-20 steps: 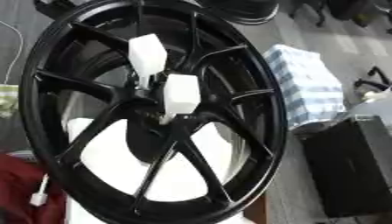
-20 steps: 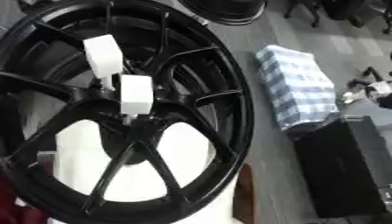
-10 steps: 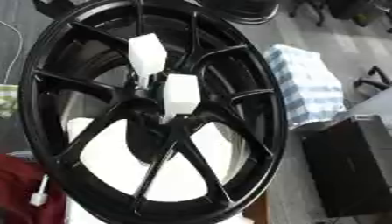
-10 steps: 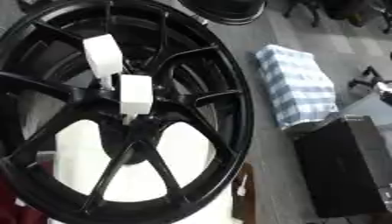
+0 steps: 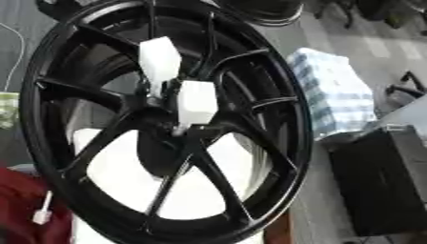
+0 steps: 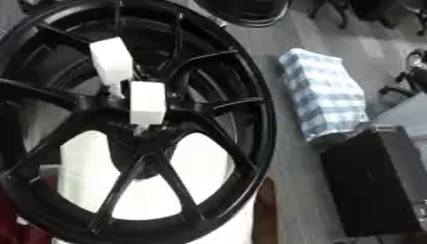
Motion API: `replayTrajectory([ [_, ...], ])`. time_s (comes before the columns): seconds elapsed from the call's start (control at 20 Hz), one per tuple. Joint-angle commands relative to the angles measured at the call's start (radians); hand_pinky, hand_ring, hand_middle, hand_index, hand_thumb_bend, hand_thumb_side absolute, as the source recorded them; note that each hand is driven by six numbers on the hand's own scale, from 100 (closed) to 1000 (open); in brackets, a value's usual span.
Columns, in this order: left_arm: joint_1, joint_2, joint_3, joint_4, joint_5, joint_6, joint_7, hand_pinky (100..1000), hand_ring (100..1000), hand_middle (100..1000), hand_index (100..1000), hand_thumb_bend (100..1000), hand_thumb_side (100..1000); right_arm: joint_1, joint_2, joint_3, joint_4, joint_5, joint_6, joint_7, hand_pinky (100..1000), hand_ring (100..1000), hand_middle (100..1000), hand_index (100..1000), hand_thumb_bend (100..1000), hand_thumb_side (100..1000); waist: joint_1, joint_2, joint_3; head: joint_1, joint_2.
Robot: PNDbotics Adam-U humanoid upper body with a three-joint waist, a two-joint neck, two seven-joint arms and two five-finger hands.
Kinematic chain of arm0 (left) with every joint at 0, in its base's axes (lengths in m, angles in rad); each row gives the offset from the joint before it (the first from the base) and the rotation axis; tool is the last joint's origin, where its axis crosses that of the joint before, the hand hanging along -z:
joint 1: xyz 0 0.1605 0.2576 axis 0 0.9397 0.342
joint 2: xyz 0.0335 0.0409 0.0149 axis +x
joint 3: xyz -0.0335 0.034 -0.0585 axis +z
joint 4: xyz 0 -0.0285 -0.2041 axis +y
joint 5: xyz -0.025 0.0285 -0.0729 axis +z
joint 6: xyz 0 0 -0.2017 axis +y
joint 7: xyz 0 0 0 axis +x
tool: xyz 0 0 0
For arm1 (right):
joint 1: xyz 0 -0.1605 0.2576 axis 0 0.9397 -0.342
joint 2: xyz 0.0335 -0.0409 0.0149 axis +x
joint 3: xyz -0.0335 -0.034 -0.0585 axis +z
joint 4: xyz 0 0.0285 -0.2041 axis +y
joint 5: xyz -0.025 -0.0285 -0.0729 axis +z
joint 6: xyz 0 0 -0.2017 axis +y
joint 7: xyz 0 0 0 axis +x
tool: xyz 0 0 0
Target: Pull the pin out of the wheel hub.
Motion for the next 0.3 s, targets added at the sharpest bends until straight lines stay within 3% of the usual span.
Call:
replayTrajectory([
  [0.05,-0.008,0.014,0.000,-0.015,0.008,-0.010,-0.006,935,577,599,868,100,623,-0.029,-0.019,0.033,-0.091,-0.053,-0.050,-0.011,611,726,675,668,100,578,0.013,-0.011,0.002,-0.003,-0.002],
  [0.15,-0.009,0.013,-0.001,-0.015,0.010,-0.015,-0.008,935,577,599,868,100,621,-0.057,-0.005,0.065,-0.138,-0.082,-0.079,-0.013,609,726,673,666,101,542,0.018,-0.009,0.005,-0.002,-0.004],
  [0.3,-0.009,0.010,-0.002,-0.015,0.016,-0.024,-0.010,935,577,599,868,100,619,-0.098,0.019,0.111,-0.215,-0.129,-0.126,-0.009,595,714,663,661,172,483,0.030,-0.003,0.006,0.002,-0.013],
])
